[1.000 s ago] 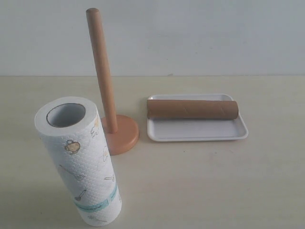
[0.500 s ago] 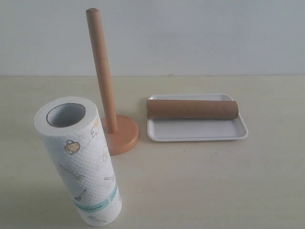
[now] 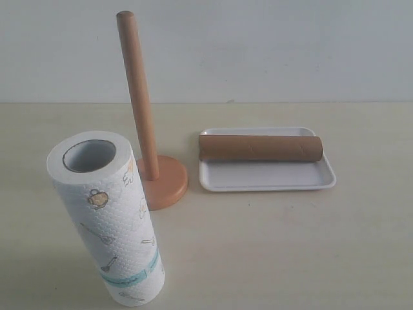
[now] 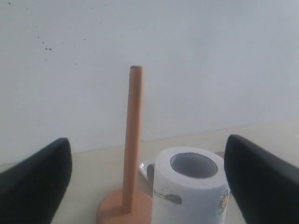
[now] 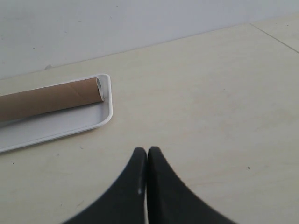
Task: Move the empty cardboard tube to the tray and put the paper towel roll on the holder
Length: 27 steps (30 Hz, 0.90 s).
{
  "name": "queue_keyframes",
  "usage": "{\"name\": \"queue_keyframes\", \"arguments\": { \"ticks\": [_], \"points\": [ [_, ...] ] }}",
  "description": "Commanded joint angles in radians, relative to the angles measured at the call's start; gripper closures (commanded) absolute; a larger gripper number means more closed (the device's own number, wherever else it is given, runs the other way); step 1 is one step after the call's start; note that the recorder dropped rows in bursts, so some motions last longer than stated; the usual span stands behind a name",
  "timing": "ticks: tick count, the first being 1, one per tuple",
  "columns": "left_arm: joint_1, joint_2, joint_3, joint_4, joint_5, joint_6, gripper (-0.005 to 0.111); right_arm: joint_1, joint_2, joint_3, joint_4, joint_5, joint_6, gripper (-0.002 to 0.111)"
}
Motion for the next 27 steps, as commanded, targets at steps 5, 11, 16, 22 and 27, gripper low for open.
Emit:
{"name": "queue_keyframes", "arguments": {
  "ticks": [5,11,16,22,27],
  "points": [
    [0.003,0.223,-0.002,-0.359,0.132,0.365,0.025,-0.007,-0.005,0.0,-0.001,-0.029,0.001,0.108],
    [0.003,0.331,-0.002,-0.368,0.275,0.439,0.025,-0.007,-0.005,0.0,0.001,-0.028,0.001,0.108],
    [0.003,0.353,0.014,-0.355,0.341,0.476,0.025,-0.007,-0.005,0.0,0.001,-0.028,0.001,0.108],
    [0.003,0.353,0.058,-0.225,0.215,0.629,0.034,-0.007,-0.005,0.0,0.001,-0.028,0.001,0.108],
    [0.003,0.359,0.085,-0.296,0.201,0.743,0.053,-0.007,-0.005,0.0,0.001,-0.028,0.001,0.108]
  ]
}}
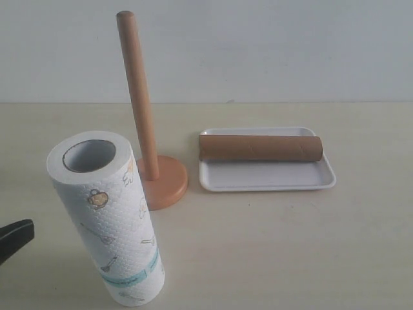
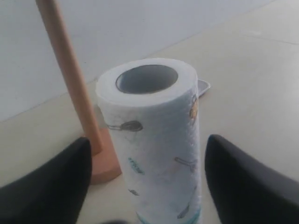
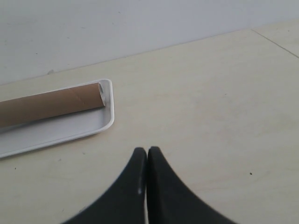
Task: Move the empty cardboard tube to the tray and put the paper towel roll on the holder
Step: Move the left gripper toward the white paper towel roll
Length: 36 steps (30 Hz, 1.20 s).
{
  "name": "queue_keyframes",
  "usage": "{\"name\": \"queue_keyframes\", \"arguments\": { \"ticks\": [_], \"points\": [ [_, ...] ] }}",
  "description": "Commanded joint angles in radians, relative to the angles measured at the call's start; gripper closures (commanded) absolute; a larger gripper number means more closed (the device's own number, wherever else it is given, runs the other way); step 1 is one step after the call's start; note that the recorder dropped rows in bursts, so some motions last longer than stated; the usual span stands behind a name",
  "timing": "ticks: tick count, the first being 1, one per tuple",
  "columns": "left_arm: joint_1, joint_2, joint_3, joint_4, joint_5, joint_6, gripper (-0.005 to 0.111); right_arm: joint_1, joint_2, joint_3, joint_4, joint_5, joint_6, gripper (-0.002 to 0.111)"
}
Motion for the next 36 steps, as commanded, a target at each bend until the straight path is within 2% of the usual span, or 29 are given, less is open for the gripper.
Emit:
{"name": "queue_keyframes", "arguments": {
  "ticks": [1,4,10,13,15,19,21,27,36],
  "points": [
    [0.003,0.011,0.015,-0.086,0.014,0.14,0.054,-0.007,-0.005,0.0,0.001,-0.008,0.001,0.108],
    [0.003,0.011,0.027,-0.147,0.019,0.239,0.054,-0.007,-0.005,0.0,0.001,-0.008,0.001,0.108],
    [0.003,0.011,0.075,-0.321,0.019,0.309,0.055,-0.007,-0.005,0.0,0.001,-0.008,0.001,0.108],
    [0.003,0.011,0.097,-0.336,0.019,0.369,0.054,-0.007,-0.005,0.0,0.001,-0.008,0.001,0.108],
    [0.003,0.011,0.098,-0.336,0.019,0.371,0.048,-0.007,-0.005,0.0,0.001,-0.008,0.001,0.108],
    [0.003,0.011,0.098,-0.336,0.019,0.371,0.024,-0.007,-0.005,0.0,0.001,-0.008,0.001,0.108],
    [0.003,0.012,0.098,-0.336,0.019,0.371,0.019,-0.007,-0.005,0.0,0.001,-0.008,0.001,0.108],
    [0.003,0.094,0.082,-0.336,0.05,0.368,0.019,-0.007,-0.005,0.0,0.001,-0.008,0.001,0.108],
    [0.003,0.315,0.019,-0.336,0.065,0.372,0.019,-0.007,-0.005,0.0,0.001,-0.008,0.001,0.108]
  ]
}}
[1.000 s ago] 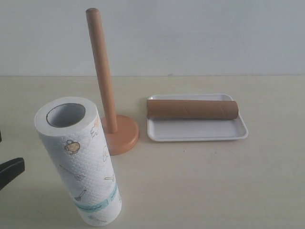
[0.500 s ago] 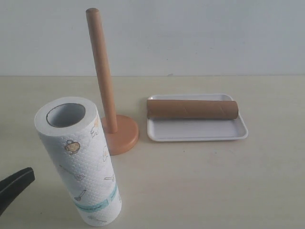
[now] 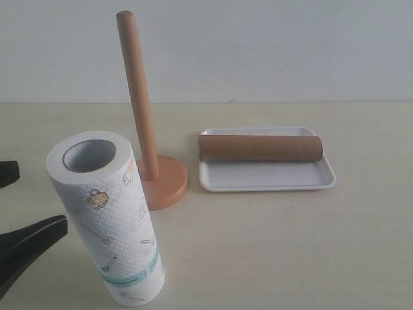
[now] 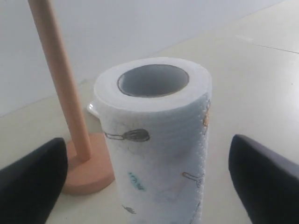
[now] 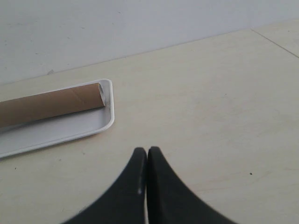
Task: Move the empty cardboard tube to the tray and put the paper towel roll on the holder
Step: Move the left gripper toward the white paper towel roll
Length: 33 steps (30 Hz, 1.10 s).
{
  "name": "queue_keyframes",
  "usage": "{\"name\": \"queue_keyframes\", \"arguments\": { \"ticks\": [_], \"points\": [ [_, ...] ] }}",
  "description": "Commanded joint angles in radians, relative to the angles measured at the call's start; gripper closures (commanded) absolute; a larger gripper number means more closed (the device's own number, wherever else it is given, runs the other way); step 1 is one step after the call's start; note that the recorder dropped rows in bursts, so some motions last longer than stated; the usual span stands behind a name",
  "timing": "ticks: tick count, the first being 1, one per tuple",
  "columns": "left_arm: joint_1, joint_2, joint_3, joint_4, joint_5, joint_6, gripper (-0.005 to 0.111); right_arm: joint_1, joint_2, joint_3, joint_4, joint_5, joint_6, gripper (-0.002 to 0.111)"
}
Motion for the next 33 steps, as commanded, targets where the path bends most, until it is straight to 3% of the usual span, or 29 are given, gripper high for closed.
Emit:
{"name": "queue_keyframes", "arguments": {
  "ticks": [1,8,13,15,18,20,23,25,33],
  "points": [
    [0.003,0.094,-0.012,-0.013,0.019,0.009,0.019,-0.007,-0.005,0.0,0.001,-0.008,0.001,0.108],
    [0.003,0.239,-0.012,-0.013,0.165,0.088,0.019,-0.007,-0.005,0.0,0.001,-0.008,0.001,0.108],
    [0.003,0.329,-0.043,-0.013,0.162,0.097,0.02,-0.007,-0.005,0.0,0.001,-0.008,0.001,0.108],
    [0.003,0.332,-0.062,-0.013,0.101,0.105,0.021,-0.007,-0.005,0.0,0.001,-0.008,0.001,0.108],
    [0.003,0.332,-0.075,-0.013,0.029,0.118,0.031,-0.007,-0.005,0.0,0.001,-0.008,0.001,0.108],
    [0.003,0.334,-0.075,-0.013,0.054,0.118,0.04,-0.007,-0.005,0.0,0.001,-0.008,0.001,0.108],
    [0.003,0.334,-0.079,-0.013,0.193,0.114,0.031,-0.007,-0.005,0.0,0.001,-0.008,0.001,0.108],
    [0.003,0.334,-0.084,-0.013,0.248,0.121,0.032,-0.007,-0.005,0.0,0.001,-0.008,0.001,0.108],
    [0.003,0.334,-0.084,-0.013,0.145,0.121,0.032,-0.007,-0.005,0.0,0.001,-0.008,0.001,0.108]
  ]
}}
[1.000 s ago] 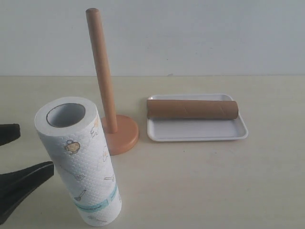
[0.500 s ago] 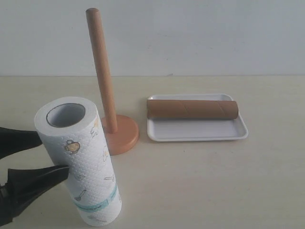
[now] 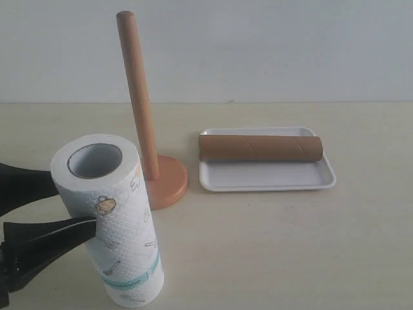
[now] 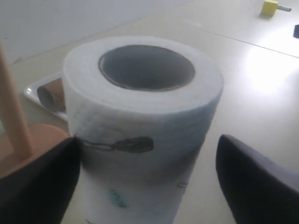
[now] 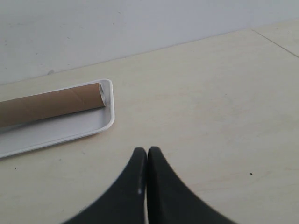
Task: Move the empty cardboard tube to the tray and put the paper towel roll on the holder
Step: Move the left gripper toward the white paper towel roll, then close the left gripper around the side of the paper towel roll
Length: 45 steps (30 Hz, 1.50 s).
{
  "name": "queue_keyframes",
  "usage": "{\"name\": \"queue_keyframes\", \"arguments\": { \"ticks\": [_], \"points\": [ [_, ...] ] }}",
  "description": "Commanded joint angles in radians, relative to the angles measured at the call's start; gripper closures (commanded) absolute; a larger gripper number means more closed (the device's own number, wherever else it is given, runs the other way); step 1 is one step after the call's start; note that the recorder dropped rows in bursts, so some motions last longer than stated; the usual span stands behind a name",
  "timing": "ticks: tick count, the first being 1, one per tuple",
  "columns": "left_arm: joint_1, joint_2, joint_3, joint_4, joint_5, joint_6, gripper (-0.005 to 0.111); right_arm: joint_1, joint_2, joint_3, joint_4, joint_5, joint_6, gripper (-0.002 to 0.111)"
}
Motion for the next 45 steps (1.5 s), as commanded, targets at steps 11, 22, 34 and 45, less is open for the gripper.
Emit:
{"name": "queue_keyframes", "arguments": {
  "ticks": [11,22,34,45],
  "points": [
    [0.003,0.005,-0.006,-0.008,-0.06,0.007,0.032,-0.007,-0.005,0.0,-0.001,-0.012,0.001,0.108],
    [0.003,0.005,-0.014,-0.008,-0.05,-0.046,0.02,-0.007,-0.005,0.0,-0.001,-0.012,0.001,0.108],
    [0.003,0.007,-0.023,-0.008,-0.063,-0.016,0.013,-0.007,-0.005,0.0,-0.001,-0.012,0.001,0.108],
    [0.003,0.095,-0.071,-0.008,-0.097,-0.012,0.013,-0.007,-0.005,0.0,-0.001,-0.012,0.001,0.108]
  ]
}}
